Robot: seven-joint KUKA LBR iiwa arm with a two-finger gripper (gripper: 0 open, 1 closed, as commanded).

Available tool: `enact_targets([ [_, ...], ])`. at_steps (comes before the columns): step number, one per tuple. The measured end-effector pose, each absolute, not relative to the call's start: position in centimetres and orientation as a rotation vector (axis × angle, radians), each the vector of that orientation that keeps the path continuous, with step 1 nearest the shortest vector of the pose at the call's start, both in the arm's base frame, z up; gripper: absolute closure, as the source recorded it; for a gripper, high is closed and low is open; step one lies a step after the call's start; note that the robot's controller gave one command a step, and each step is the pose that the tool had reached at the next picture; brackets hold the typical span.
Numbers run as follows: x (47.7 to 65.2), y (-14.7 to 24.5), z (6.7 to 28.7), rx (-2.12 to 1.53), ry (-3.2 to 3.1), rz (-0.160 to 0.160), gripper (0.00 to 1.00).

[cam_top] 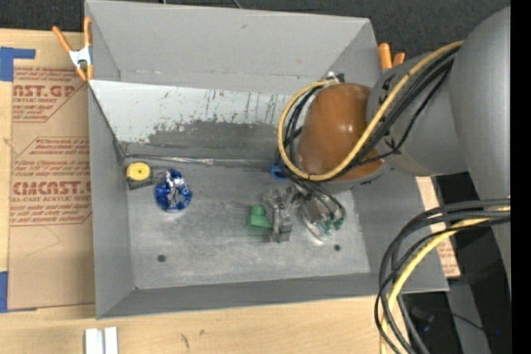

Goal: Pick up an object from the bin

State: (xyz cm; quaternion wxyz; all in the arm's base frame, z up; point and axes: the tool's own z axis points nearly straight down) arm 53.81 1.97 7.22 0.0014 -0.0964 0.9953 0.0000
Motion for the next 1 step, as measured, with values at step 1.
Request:
enact_targets([
  [1, 57.08, 3.29, 29.14, -0.584, 3.074, -0.002, 1.00],
])
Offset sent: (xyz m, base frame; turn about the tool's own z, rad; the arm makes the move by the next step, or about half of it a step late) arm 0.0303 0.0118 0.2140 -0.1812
